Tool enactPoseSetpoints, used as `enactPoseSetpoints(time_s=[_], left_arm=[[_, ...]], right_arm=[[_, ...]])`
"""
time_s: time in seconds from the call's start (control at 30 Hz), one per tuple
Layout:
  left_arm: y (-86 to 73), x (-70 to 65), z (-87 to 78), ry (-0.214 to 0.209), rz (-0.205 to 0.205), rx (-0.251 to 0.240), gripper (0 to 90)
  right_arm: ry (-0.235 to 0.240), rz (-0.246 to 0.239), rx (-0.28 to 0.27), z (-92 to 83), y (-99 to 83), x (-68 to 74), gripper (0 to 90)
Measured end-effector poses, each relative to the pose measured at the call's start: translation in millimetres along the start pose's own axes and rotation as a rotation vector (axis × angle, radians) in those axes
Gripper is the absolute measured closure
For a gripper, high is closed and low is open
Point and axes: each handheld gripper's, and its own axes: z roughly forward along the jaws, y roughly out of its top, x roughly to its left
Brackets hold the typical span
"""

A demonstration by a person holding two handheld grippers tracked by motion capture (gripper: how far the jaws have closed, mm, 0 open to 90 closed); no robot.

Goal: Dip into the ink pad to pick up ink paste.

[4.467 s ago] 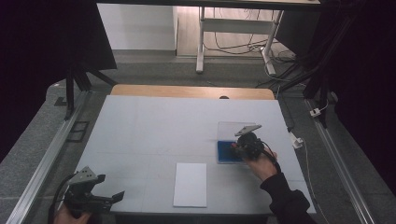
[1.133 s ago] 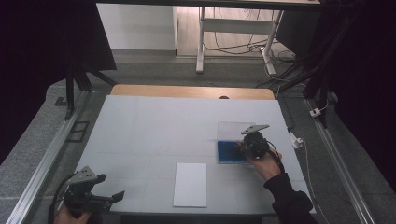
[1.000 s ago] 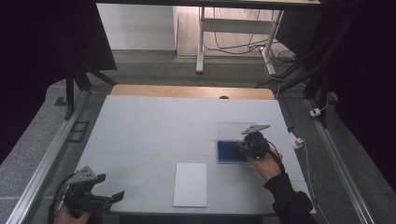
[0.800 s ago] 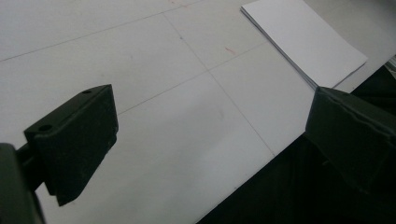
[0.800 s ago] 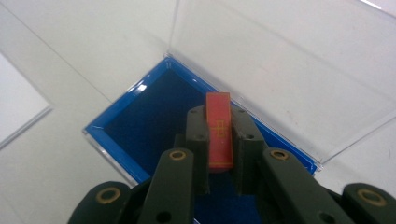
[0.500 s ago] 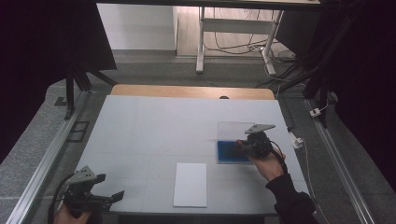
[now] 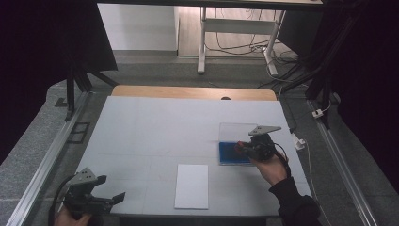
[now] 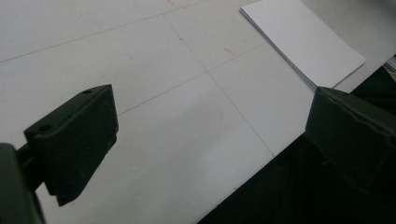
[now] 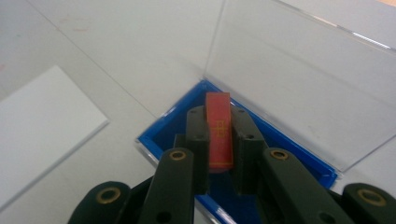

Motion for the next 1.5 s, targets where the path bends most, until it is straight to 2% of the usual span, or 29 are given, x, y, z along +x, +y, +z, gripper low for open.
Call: enactPoseSetpoints(time_s=[0.17, 0.83, 1.5], left_arm=[[0.1, 0.0, 0.1, 0.0, 0.0, 0.0, 2.8], [-0.4, 1.1, -0.7, -0.007, -0.008, -0.008, 2.7], [-0.4, 1.1, -0.6, -0.006, -0.008, -0.008, 2.7]], right_arm=[[0.027, 0.008, -0.018, -3.2, 0.7, 5.2, 79.6], [0.106, -0.029, -0.032, -5.2, 5.8, 28.2, 79.6], [0.185, -0.104, -0.038, -1.1, 12.8, 62.8, 79.6]])
